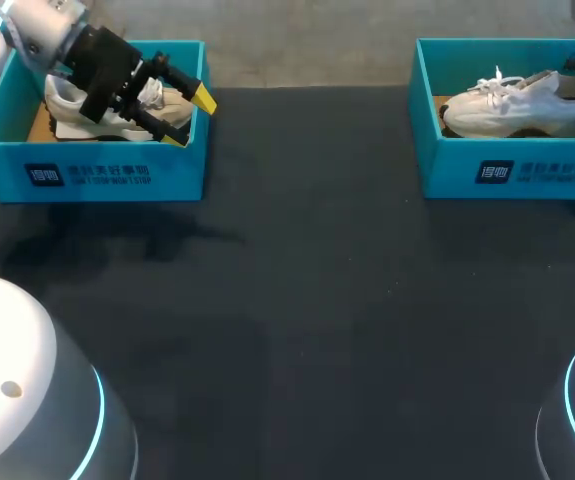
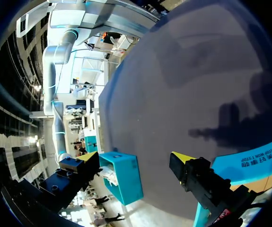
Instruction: Take the shoe out of the shoebox, open the shoe tongue, remove and reinsert the insole, then place the shoe into the shoebox
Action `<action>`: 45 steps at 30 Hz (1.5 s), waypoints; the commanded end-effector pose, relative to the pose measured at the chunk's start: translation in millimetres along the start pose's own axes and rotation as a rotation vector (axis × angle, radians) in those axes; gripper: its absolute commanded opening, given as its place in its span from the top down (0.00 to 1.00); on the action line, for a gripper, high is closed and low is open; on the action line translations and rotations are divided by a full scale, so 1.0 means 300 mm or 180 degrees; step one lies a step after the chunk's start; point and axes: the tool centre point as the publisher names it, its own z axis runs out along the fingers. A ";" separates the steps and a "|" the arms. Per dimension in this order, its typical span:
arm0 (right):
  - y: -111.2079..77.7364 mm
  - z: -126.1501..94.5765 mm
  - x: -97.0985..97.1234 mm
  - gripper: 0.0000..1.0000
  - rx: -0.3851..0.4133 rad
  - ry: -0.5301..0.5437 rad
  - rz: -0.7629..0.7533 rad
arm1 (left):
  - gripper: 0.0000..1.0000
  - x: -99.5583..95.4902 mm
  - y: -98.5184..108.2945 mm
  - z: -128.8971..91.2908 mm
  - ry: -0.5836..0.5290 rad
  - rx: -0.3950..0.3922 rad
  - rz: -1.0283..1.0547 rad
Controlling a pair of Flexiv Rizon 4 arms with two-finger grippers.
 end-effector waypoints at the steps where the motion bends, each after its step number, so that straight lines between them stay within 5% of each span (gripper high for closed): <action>1: -0.067 -0.016 -0.031 1.00 -0.0084 0.0003 -0.0002 | 0.00 -0.001 -0.003 0.000 0.0010 -0.0004 0.0002; 20: -0.163 0.017 -0.045 1.00 -0.0009 -0.0110 -0.0035 | 0.00 -0.001 -0.003 0.000 0.0010 -0.0004 0.0002; 40: -0.183 0.131 -0.020 1.00 0.0168 -0.0241 -0.0065 | 0.00 -0.001 -0.003 0.000 0.0010 -0.0004 0.0002; 42: -0.182 0.131 -0.021 0.65 0.0172 -0.0247 -0.0049 | 0.00 -0.001 -0.003 0.000 0.0010 -0.0004 0.0002; 43: -0.182 0.131 -0.021 0.60 0.0173 -0.0247 -0.0047 | 0.00 -0.001 -0.003 0.000 0.0010 -0.0004 0.0002; 45: -0.179 0.117 -0.028 0.02 0.0167 -0.0255 -0.0017 | 0.00 -0.001 -0.003 0.000 0.0010 -0.0004 0.0002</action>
